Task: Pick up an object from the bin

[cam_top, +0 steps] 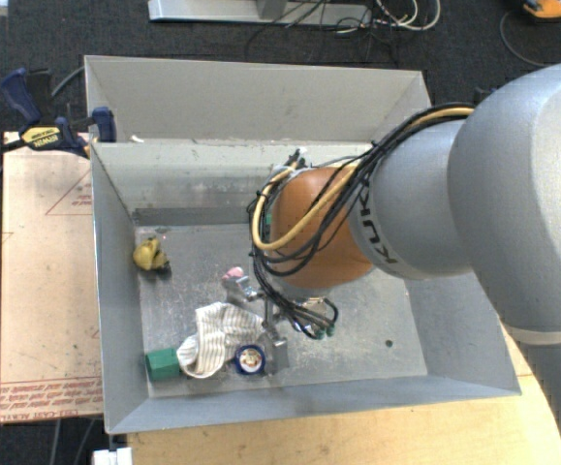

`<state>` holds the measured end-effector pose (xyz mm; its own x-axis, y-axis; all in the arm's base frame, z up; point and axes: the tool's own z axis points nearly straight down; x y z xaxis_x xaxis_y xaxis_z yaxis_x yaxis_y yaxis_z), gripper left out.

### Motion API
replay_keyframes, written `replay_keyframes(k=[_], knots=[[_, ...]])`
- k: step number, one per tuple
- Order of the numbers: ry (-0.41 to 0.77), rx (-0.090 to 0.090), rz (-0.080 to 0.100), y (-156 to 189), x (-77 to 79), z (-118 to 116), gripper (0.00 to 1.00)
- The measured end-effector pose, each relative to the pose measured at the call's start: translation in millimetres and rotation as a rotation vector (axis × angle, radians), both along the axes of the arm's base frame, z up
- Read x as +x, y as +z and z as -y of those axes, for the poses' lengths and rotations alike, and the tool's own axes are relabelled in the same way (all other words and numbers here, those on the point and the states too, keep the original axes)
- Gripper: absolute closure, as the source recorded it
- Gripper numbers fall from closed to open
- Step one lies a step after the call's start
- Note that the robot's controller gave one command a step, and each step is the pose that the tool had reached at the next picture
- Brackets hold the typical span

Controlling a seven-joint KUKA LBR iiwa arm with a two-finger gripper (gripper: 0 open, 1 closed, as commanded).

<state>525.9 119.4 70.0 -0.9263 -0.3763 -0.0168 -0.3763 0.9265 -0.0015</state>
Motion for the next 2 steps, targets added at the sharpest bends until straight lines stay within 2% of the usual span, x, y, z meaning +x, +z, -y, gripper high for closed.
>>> replay_keyframes(k=[1, 2], knots=[[-0.068, 0.004, 0.000, 1.8, -29.0, -52.5, 0.00], [-0.069, 0.003, -0.001, 1.7, -28.8, -51.7, 0.00]])
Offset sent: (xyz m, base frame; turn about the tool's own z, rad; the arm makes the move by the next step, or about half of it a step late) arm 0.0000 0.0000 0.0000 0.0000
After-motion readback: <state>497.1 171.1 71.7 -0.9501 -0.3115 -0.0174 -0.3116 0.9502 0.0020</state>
